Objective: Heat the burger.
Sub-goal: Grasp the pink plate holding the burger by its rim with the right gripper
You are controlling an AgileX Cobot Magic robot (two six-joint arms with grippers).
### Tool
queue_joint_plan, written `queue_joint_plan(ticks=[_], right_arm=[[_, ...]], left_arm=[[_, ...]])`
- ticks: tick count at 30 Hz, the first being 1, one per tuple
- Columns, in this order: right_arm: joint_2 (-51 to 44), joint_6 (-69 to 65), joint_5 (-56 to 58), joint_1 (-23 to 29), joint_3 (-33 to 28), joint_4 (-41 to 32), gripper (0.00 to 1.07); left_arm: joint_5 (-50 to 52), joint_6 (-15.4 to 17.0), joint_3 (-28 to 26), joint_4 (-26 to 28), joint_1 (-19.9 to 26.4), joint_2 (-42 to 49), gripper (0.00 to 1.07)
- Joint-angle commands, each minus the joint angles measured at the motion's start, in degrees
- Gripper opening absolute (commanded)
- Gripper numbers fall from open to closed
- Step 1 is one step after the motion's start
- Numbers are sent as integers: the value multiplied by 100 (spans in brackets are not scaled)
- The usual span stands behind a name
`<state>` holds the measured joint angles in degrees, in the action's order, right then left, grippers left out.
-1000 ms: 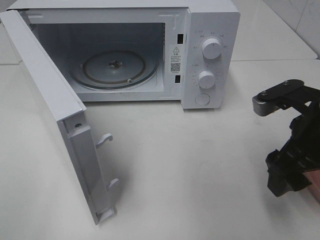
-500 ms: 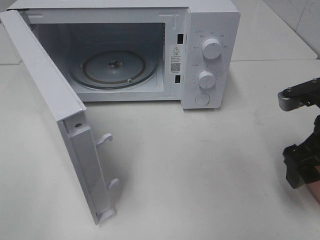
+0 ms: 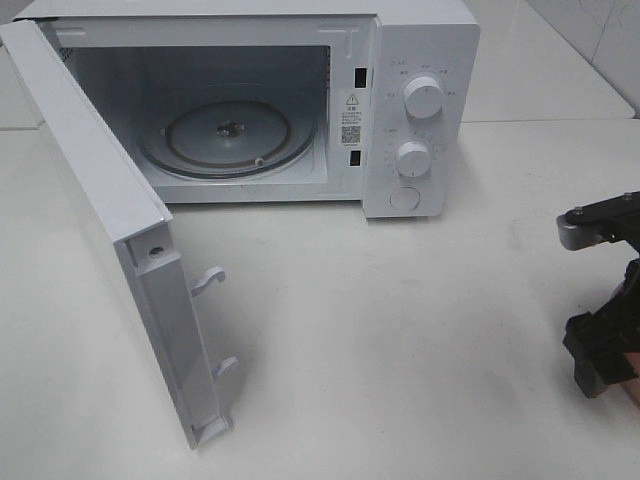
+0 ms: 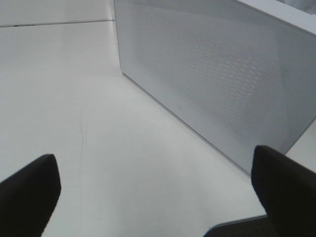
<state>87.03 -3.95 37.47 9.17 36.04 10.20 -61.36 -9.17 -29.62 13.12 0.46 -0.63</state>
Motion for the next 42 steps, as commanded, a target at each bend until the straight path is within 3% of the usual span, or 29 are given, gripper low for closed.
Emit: queue_joint_plan(ticks=[1,18,21,22,23,25,28,30,34,42], right_arm=[[229,-52,-166,-52,-40,57,88],[1140,-86,-779,-52,-52,46,85],[1180,-86,-773,-52,-52,46,79],[1180,-126,-768,-52,-52,52,70],[1180,-126,-768,-52,-52,52,70],[1180,-418,-751,-52,-52,189,44],[1180,-527,-739,-52,-52,281,36],[1180,-842,-670,-52,-52,579,9],[1180,-894,-647,-52,-40,619,0],[1163,-968,-550,-46,-40,682,0]], left_arm=[[-6,29,6,11,23,11,98],[-6,29,6,11,23,11,98],[-6,29,6,11,23,11,98],[-6,29,6,11,23,11,98],[-6,29,6,11,23,11,98],[-6,29,6,11,23,11,98],[-6,29,6,11,23,11,98],[-6,29,6,11,23,11,98],[-6,29,6,11,23,11,98],[-6,29,6,11,23,11,98]])
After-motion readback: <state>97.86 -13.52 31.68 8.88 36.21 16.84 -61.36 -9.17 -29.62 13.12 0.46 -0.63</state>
